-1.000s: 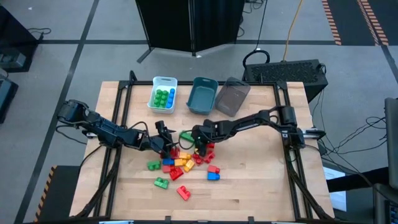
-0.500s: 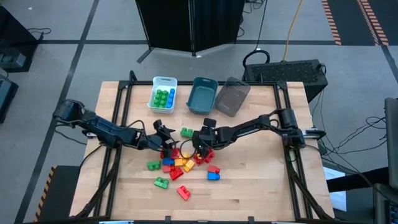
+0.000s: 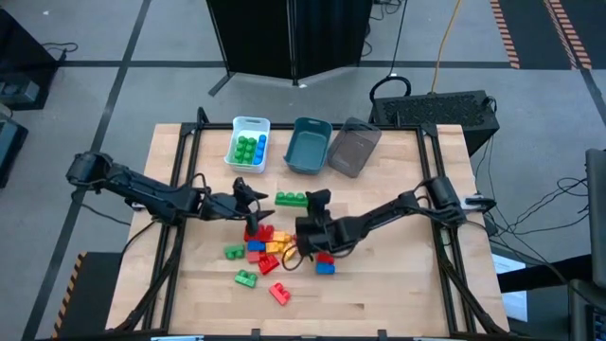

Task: Sort blocks by size
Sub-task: Put the 4 studs green game piece into the white bin

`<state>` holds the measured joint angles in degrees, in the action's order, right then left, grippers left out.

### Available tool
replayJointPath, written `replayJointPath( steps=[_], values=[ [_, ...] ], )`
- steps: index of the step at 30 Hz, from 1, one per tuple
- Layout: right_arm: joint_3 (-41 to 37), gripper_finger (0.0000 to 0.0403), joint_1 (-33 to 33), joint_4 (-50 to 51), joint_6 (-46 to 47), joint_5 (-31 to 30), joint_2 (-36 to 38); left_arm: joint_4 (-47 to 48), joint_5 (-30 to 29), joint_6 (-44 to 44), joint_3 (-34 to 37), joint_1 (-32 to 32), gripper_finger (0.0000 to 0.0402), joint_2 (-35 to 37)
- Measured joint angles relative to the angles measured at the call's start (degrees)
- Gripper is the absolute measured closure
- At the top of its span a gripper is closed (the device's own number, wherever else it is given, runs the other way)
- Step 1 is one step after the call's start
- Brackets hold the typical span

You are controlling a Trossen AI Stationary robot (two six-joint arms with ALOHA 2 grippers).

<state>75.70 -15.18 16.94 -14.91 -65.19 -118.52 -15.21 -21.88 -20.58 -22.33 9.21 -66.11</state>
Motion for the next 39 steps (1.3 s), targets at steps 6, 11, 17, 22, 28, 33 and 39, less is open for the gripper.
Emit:
replayJointPath(
  steps=[6,11,17,22,28,33,39],
  values=[
    [0.0,0.0251,-2.3,-3.1,-3.4,-2.6,0.0,-2.9,5.4,-0.2,0.0,-2.3,0.0149,0.0],
    [0.0,0.0251,-3.4,-7.4,-8.0,-3.8,0.0,-3.7,6.7,-0.2,0.0,-3.2,0.0149,0.0],
    [0.0,0.025,-3.7,-11.7,-11.8,-4.0,0.0,-3.8,9.5,1.6,0.0,-3.2,0.0149,0.0],
    [0.0,0.025,-3.7,-13.0,-13.0,-3.9,0.0,-4.1,11.4,4.3,0.0,-3.2,0.0149,0.0],
    [0.0,0.0249,-3.7,-13.5,-13.3,-3.9,0.0,-4.7,11.4,4.5,0.0,-3.2,0.0184,0.0],
    [0.0,0.0244,-3.7,-13.9,-13.4,-3.8,0.0,-5.2,11.4,4.5,0.0,-3.2,0.0264,0.0],
    [0.0,0.0217,-3.6,-13.9,-13.0,-3.7,0.0,-5.3,11.3,4.7,0.0,-3.2,0.0318,0.0]
  ],
)
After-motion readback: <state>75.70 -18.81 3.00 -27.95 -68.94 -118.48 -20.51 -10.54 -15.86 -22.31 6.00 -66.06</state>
